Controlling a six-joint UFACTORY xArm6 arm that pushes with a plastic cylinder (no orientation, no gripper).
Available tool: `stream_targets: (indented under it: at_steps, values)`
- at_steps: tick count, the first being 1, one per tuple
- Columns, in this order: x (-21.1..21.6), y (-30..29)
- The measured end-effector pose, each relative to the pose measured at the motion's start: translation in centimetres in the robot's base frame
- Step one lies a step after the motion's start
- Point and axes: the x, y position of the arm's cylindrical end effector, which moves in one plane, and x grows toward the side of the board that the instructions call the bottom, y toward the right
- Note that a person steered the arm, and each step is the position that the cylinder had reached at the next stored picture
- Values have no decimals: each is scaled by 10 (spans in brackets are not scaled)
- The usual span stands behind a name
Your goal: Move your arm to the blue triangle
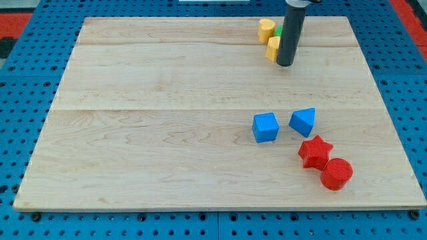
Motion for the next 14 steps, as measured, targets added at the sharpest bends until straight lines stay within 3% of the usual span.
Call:
stream_targets:
  at_steps: [5,9,12,14]
  values:
    - [3,66]
    - [64,123]
    - [145,171]
    - [151,172]
